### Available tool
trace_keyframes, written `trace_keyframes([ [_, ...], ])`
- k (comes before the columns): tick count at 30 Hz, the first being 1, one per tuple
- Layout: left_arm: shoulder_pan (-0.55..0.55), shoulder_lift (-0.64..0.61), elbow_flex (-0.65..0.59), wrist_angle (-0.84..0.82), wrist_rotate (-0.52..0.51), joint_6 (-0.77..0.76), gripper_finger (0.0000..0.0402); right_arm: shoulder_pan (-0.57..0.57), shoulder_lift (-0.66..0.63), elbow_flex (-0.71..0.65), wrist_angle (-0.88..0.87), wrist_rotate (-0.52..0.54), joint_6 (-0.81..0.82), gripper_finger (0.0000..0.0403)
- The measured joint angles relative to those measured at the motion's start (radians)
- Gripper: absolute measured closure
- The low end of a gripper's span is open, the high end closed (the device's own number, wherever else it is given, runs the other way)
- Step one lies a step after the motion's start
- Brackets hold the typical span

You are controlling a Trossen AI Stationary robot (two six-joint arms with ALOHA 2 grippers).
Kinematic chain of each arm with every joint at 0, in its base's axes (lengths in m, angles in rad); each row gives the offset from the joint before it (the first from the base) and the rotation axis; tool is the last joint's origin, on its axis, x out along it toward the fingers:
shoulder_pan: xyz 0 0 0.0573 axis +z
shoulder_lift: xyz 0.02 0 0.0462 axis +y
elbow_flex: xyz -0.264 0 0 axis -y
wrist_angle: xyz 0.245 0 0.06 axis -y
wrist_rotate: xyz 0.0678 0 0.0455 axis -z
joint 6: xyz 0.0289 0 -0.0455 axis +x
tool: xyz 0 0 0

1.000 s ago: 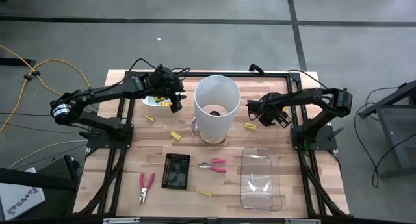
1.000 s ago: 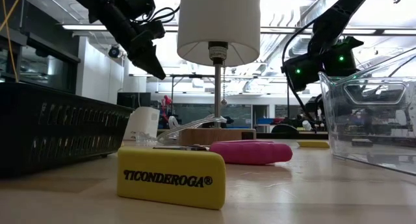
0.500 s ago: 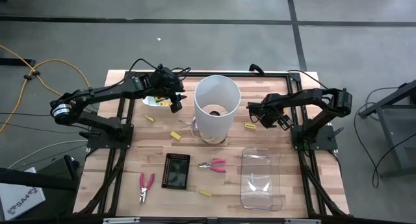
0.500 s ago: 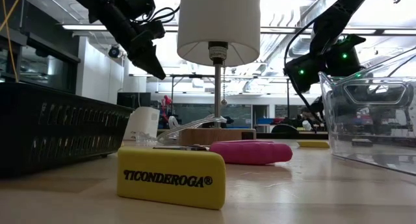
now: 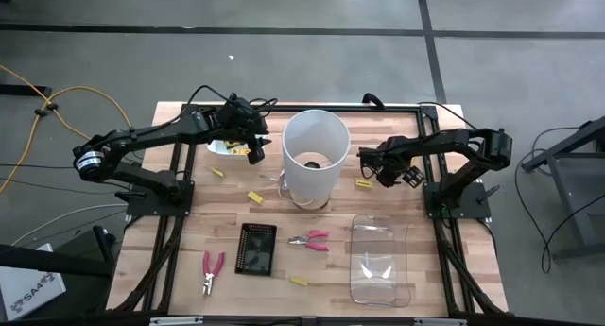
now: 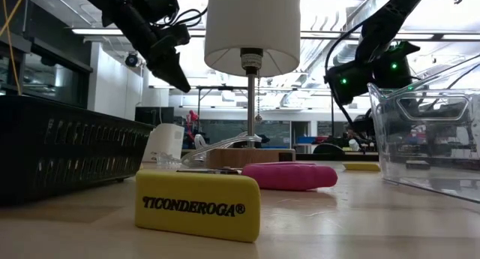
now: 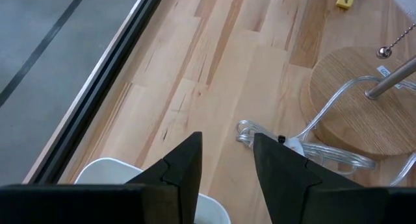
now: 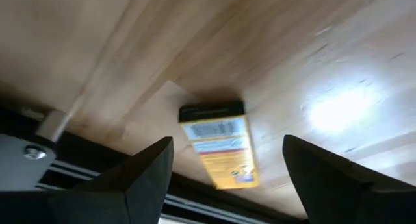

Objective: Pick & Place School Supplies
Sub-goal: Put the crayon box into the white bin

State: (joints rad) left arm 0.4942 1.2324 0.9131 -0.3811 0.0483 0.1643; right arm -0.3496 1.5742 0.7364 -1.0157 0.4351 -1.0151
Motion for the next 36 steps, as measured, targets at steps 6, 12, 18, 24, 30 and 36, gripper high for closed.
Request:
trace_keyframes([
  [6, 0.000, 0.000, 0.000, -0.006, 0.000, 0.000, 0.0269, -0.006, 0.000, 0.000, 0.004, -0.024, -0.033, 0.0127],
  [12, 0.000, 0.000, 0.000, -0.007, 0.000, 0.000, 0.0269, -0.048, 0.000, 0.000, 0.002, -0.031, -0.032, 0.0128],
  [18, 0.000, 0.000, 0.000, -0.007, 0.000, 0.000, 0.0269, -0.089, 0.000, 0.000, -0.001, -0.083, -0.058, 0.0128],
  [24, 0.000, 0.000, 0.000, -0.007, 0.000, 0.001, 0.0269, -0.128, 0.000, 0.000, 0.007, -0.105, -0.115, 0.0128],
  [30, 0.000, 0.000, 0.000, -0.007, 0.000, 0.003, 0.0269, -0.163, 0.000, -0.021, 0.042, -0.122, -0.189, 0.0128],
  [36, 0.000, 0.000, 0.000, -0.007, 0.000, 0.004, 0.0269, -0.155, -0.006, -0.088, 0.138, -0.067, -0.255, 0.0128],
])
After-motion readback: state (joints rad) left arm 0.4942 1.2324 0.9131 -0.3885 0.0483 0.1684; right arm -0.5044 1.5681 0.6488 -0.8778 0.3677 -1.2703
